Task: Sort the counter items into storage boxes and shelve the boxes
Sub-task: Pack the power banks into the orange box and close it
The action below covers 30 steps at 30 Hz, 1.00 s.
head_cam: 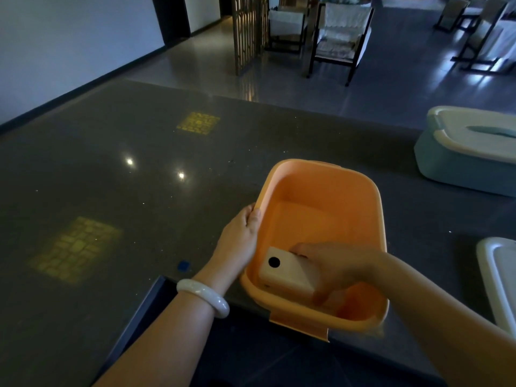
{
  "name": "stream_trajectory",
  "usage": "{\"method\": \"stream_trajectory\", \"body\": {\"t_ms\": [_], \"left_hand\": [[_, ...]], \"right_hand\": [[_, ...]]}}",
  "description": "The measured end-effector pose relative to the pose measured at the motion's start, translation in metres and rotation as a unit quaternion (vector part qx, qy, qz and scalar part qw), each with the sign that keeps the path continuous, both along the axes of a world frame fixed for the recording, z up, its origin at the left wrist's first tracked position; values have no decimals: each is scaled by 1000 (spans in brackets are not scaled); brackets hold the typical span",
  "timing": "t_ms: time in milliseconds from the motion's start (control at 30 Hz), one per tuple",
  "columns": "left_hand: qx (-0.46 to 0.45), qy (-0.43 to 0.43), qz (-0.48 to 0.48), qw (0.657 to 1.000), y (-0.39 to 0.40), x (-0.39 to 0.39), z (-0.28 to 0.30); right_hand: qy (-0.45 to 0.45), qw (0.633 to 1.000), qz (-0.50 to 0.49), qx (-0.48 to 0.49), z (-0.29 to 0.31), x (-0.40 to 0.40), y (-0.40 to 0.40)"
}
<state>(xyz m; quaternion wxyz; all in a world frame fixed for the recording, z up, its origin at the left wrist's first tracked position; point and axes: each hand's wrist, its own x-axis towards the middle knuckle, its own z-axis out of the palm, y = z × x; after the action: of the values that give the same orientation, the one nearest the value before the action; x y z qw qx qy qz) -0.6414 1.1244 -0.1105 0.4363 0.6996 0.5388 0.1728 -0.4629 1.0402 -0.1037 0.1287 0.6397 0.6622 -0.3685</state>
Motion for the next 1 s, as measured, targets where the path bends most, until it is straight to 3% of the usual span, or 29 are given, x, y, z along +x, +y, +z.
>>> {"method": "stream_trajectory", "body": {"t_ms": [433, 1000], "left_hand": [[18, 1, 2, 1000, 1, 0, -5], [24, 15, 2, 1000, 1, 0, -5]], "right_hand": [[89, 996, -22, -12, -1, 7, 2], [134, 988, -43, -59, -4, 9, 2]]}}
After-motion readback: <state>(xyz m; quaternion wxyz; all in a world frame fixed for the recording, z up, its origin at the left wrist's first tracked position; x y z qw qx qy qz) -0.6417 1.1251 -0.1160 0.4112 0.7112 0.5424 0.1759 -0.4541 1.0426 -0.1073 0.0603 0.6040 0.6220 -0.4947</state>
